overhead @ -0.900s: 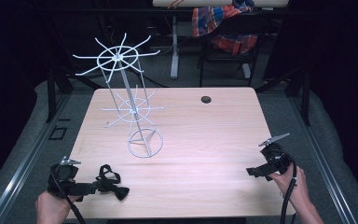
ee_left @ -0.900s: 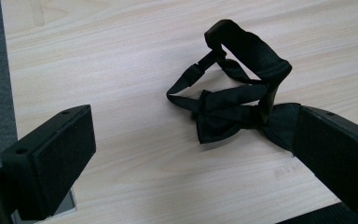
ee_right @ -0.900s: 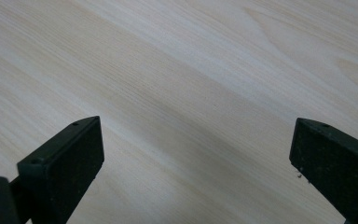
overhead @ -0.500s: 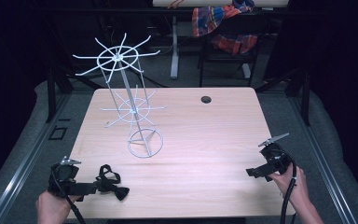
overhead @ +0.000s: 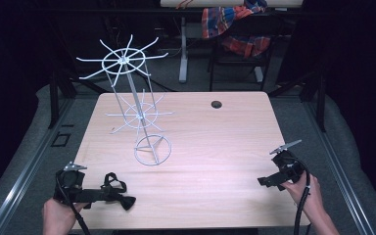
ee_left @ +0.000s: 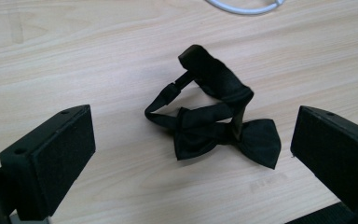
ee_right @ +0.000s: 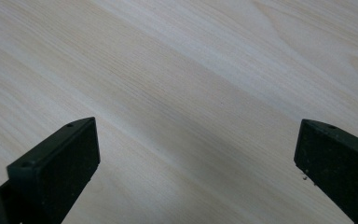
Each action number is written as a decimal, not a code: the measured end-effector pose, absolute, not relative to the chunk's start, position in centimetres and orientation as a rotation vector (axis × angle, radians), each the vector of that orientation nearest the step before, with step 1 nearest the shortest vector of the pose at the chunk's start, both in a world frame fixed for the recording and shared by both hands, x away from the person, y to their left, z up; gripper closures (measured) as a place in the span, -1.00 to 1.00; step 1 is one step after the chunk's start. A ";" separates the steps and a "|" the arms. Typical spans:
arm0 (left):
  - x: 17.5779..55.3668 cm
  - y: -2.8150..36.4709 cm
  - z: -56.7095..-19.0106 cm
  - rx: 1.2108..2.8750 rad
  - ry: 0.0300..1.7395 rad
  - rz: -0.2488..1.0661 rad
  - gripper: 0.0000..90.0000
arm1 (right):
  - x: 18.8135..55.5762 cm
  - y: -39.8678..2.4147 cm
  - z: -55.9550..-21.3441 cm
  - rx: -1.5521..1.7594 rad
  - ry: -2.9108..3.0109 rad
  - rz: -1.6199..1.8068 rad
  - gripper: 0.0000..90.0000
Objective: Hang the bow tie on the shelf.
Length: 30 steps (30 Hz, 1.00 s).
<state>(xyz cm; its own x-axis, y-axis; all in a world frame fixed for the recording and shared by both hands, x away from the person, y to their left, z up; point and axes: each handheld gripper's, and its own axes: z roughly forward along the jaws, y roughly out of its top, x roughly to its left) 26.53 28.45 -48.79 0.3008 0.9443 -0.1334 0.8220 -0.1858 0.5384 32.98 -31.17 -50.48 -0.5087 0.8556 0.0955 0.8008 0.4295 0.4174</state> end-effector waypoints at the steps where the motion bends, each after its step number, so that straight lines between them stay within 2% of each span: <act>1: 26.7 28.3 -48.8 2.043 1.561 0.296 -1.00 | 33.0 -31.1 -50.5 1.482 2.544 0.632 -1.00; 15: 28.2 28.0 -48.9 2.007 1.570 0.244 -0.99 | 33.0 -31.1 -50.5 1.482 2.549 0.632 -1.00; 20: 28.6 27.8 -49.1 2.005 1.579 0.234 -0.90 | 33.0 -31.1 -50.5 1.477 2.557 0.616 -1.00; 24: 28.9 27.6 -49.3 2.010 1.578 0.210 -0.65 | 33.0 -31.1 -50.6 1.481 2.558 0.624 -1.00; 27: 29.1 27.7 -49.4 2.012 1.576 0.198 -0.55 | 33.0 -31.1 -50.5 1.476 2.559 0.603 -1.00; 29: 29.2 27.7 -49.6 2.006 1.577 0.182 -0.38 | 33.0 -31.1 -50.6 1.473 2.559 0.602 -0.99; 30: 29.2 27.9 -49.6 2.004 1.566 0.169 -0.19 | 33.0 -31.1 -50.6 1.473 2.559 0.601 -0.99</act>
